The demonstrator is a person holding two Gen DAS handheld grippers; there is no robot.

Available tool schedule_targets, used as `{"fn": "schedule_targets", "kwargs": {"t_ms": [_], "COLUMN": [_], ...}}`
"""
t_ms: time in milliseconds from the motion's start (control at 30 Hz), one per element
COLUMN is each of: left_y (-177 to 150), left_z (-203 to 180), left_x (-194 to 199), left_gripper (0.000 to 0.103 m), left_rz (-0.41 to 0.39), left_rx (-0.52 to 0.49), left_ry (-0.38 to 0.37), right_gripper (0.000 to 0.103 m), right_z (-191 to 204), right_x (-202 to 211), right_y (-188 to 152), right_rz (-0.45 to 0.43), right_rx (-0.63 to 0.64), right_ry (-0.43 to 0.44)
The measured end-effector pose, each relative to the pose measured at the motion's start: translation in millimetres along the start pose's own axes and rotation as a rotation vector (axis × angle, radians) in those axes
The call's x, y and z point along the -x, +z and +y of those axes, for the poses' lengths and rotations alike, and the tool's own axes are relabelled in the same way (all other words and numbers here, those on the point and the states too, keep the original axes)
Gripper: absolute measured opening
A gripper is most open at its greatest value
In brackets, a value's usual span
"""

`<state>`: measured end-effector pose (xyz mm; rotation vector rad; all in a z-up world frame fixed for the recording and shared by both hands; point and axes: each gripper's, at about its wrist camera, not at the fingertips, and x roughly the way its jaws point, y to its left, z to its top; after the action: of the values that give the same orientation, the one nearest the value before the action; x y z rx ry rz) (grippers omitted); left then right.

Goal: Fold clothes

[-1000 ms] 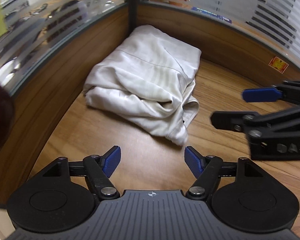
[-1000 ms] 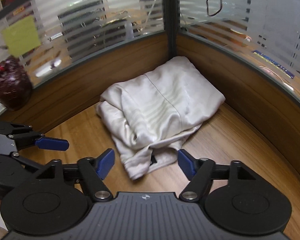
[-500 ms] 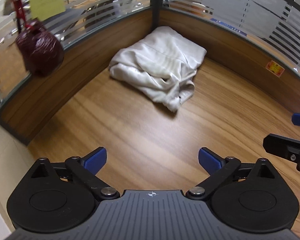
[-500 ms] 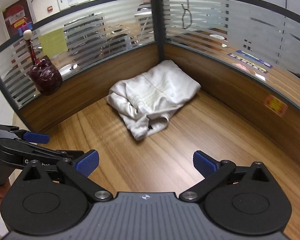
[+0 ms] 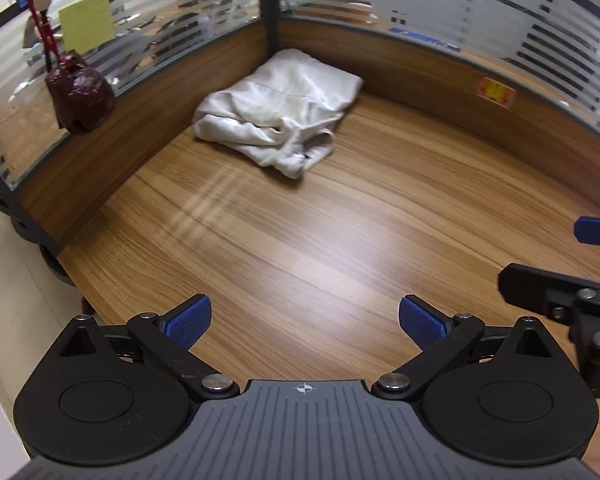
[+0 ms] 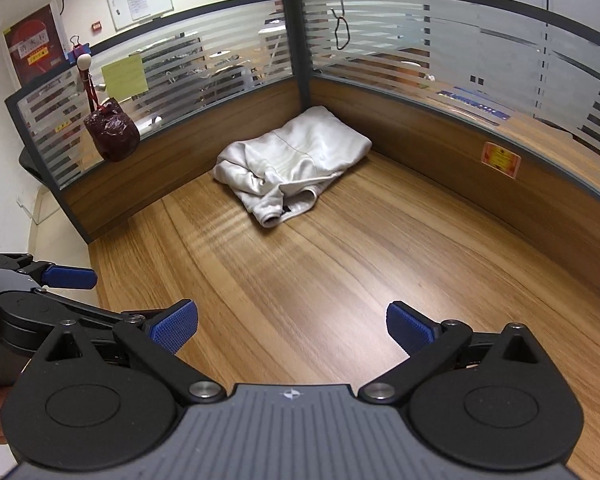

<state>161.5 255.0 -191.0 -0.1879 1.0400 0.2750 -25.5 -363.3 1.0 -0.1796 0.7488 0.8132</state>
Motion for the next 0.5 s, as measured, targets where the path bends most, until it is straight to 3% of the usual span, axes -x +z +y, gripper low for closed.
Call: {"fn": "schedule_targets", "kwargs": {"t_ms": [300,500], "left_y": [-8.3,0.2], "left_z": [-11.4,-11.3], "left_x": [6.9,9.6], "left_gripper": [0.101,0.102], "left_rz": [0.011,-0.01], "left_rx": [-0.039,-0.082], "left_ry": [-0.029,-0.028], "right_gripper": [0.102,0.102], "right_z": [-12.5,-11.3], "right_x": [14.8,15.8], "right_y": [-25.1,-23.6], "right_rz": [0.012,-0.006], "right_rx": [-0.027,-0.039], "right_ry": [-0.028,-0.035]}}
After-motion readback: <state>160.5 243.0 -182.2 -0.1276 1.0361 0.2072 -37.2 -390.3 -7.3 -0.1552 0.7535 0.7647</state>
